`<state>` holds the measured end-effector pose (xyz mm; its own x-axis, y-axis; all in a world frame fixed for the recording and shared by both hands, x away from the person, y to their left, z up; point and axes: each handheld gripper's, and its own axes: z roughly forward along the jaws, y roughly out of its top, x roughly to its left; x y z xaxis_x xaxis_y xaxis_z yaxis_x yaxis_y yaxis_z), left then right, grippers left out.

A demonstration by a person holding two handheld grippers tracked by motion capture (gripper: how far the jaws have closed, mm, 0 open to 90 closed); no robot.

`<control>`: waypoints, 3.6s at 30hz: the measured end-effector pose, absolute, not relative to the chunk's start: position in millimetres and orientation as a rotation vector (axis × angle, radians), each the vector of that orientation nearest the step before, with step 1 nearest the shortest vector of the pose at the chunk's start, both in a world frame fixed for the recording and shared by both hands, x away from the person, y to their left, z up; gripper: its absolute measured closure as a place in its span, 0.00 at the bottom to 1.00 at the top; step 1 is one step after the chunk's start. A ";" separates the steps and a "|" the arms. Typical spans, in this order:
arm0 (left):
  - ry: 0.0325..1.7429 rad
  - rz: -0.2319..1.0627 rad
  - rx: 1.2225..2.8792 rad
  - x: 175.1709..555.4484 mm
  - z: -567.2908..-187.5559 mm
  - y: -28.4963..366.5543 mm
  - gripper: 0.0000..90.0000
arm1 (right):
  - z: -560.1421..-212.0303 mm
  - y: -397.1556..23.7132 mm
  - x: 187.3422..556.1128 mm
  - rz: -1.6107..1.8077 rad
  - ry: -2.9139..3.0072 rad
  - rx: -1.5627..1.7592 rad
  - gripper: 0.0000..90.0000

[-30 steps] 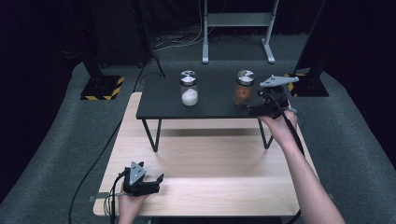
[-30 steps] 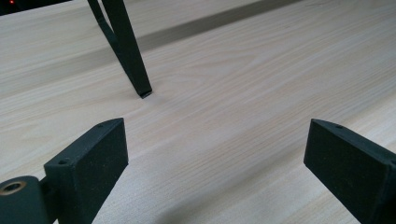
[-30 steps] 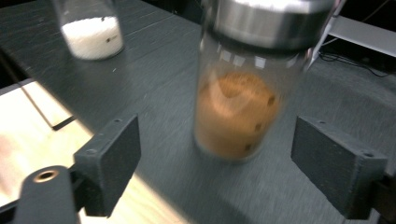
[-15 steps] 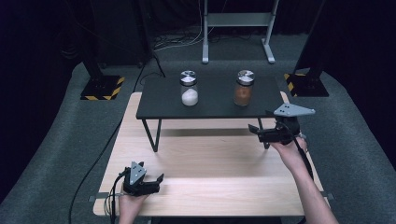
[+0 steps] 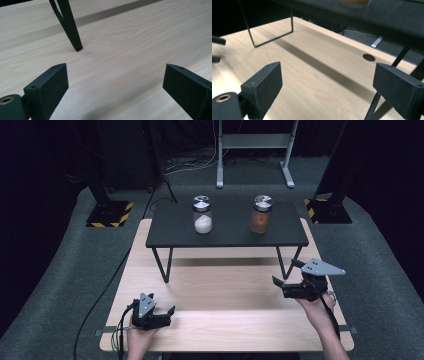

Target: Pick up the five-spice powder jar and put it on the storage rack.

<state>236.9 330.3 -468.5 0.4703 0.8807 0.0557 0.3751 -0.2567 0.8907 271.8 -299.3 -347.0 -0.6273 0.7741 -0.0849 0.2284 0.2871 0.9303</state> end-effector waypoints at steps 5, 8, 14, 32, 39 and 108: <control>1.057 0.724 1.840 236.4 -468.3 329.4 0.06 | -379.9 -306.6 255.9 1.314 2.025 0.902 0.08; 1.058 0.721 1.838 236.7 -468.3 329.7 0.06 | -396.6 -315.3 255.6 1.314 2.038 0.943 0.07; 1.057 0.721 1.838 236.6 -468.3 329.7 0.06 | -419.4 -331.0 255.2 1.325 2.031 0.999 0.07; 1.052 0.718 1.847 236.6 -467.6 329.9 0.06 | -452.8 -346.9 246.8 1.242 2.027 1.015 0.06; 1.049 0.724 1.855 236.5 -467.2 328.4 0.06 | -459.3 -349.7 253.1 1.240 2.041 1.072 0.06; 1.049 0.711 1.867 237.8 -465.9 328.0 0.06 | -455.9 -348.9 260.4 1.222 2.073 1.115 0.07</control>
<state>237.8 328.0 -465.9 0.4846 0.8723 0.0662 0.3842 -0.2801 0.8797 260.4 -348.9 -455.9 -0.5500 0.8352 -0.0030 0.4017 0.2676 0.8758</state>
